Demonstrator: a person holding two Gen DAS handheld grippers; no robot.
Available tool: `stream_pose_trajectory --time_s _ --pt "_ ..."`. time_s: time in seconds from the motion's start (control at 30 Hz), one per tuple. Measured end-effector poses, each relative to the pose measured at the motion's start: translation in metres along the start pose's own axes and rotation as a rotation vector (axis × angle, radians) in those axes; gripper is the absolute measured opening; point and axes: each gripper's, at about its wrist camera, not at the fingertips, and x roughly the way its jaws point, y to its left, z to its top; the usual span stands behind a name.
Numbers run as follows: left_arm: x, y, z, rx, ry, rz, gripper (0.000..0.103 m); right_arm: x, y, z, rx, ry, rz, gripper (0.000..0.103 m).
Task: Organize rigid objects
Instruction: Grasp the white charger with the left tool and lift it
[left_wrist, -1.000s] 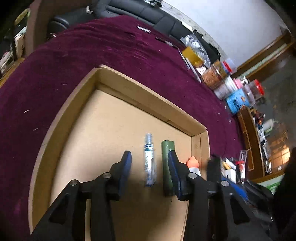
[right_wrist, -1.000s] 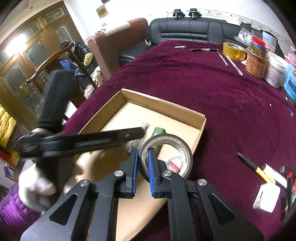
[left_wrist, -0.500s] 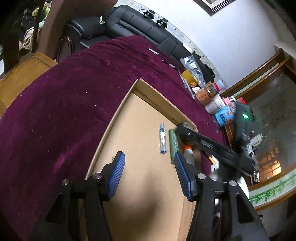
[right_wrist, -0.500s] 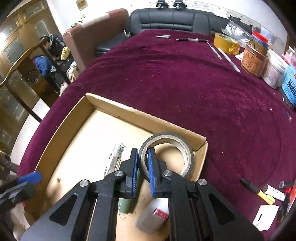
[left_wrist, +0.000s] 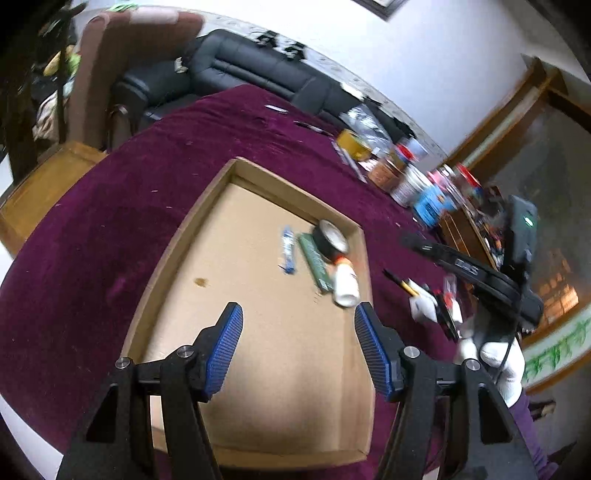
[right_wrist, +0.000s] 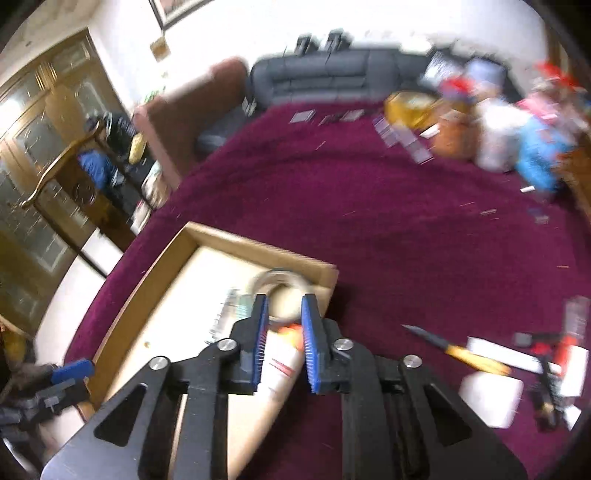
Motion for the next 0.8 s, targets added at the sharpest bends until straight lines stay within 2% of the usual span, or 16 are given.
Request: stream_pose_trajectory --time_s 0.03,0.1,0.13,0.17,0.23,0.33,0.47,0.57,0.67,0.8 --pt "-0.002 -0.006 -0.004 0.030 -0.001 -0.010 0.057 -0.019 -0.009 -0.009 -0.012 -0.060 -0.061 0.026" --pt "0.000 -0.023 -0.013 0.089 0.003 -0.017 0.057 -0.055 -0.027 -0.031 -0.034 -0.171 -0.187 0.047" --pt "0.003 -0.034 -0.018 0.121 0.011 -0.018 0.057 -0.073 -0.039 -0.044 -0.030 -0.227 -0.263 0.070" --pt "0.005 -0.042 -0.021 0.142 0.019 -0.020 0.057 -0.082 -0.048 -0.053 -0.020 -0.255 -0.310 0.086" --pt "0.016 -0.064 -0.029 0.186 0.049 -0.030 0.057 -0.093 -0.071 -0.068 0.012 -0.276 -0.384 0.086" --pt "0.028 -0.093 -0.041 0.220 0.096 -0.061 0.057 -0.096 -0.124 -0.087 0.144 -0.209 -0.434 0.086" --pt "0.048 -0.129 -0.054 0.272 0.159 -0.067 0.057 -0.095 -0.185 -0.106 0.332 -0.178 -0.409 0.086" --pt "0.067 -0.161 -0.062 0.333 0.193 -0.042 0.057 -0.087 -0.219 -0.114 0.413 -0.177 -0.416 0.086" --pt "0.093 -0.188 -0.064 0.376 0.229 -0.034 0.057 -0.082 -0.239 -0.122 0.480 -0.179 -0.376 0.087" --pt "0.136 -0.211 -0.055 0.359 0.296 -0.026 0.057 -0.085 -0.242 -0.124 0.487 -0.205 -0.333 0.086"
